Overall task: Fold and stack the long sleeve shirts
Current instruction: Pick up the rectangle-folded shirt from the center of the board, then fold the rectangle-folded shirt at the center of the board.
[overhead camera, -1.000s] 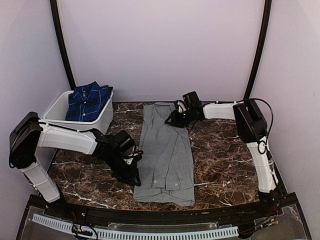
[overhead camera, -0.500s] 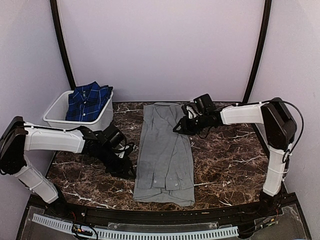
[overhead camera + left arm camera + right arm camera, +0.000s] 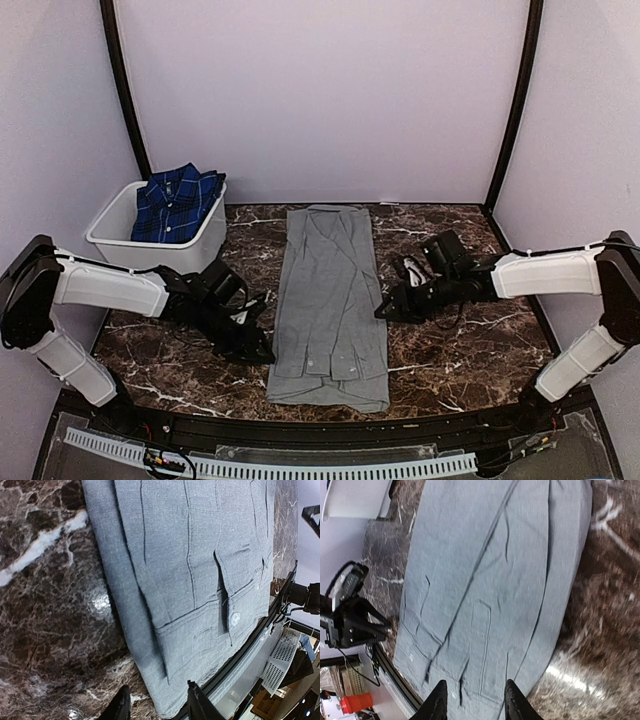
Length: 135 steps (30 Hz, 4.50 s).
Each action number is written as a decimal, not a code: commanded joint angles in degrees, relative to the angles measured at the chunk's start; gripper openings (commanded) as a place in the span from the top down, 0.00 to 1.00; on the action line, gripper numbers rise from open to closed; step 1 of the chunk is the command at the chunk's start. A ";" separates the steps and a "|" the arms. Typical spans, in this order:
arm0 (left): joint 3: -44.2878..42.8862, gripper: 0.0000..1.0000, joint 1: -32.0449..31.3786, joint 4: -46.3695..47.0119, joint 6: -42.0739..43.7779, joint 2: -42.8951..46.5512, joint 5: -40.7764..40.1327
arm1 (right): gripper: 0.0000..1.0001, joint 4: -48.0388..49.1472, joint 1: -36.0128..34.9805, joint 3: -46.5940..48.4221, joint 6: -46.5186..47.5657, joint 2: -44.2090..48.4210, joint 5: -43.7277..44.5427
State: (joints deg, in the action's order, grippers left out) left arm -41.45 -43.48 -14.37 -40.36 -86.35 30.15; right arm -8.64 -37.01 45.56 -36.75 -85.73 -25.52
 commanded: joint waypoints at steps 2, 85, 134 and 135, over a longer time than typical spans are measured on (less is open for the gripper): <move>2.91 0.62 0.33 3.29 -0.60 -0.25 2.97 | 0.64 2.07 -4.18 -7.25 -7.00 4.89 -0.10; 1.36 1.00 7.21 32.75 -30.49 -0.91 11.31 | 1.00 19.13 -1.34 -2.39 -14.85 -1.50 -5.47; -6.79 1.00 10.52 38.61 -34.35 -23.51 3.56 | 1.00 40.06 10.53 -4.34 -22.82 -20.71 -7.04; -6.27 1.00 10.17 38.75 -34.83 -22.11 3.19 | 1.00 40.33 10.29 -5.28 -22.99 -19.93 -7.25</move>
State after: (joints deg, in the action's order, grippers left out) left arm -52.03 -31.57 24.12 -71.83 -113.49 36.88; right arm 28.95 -26.00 44.25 -58.94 -108.95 -32.62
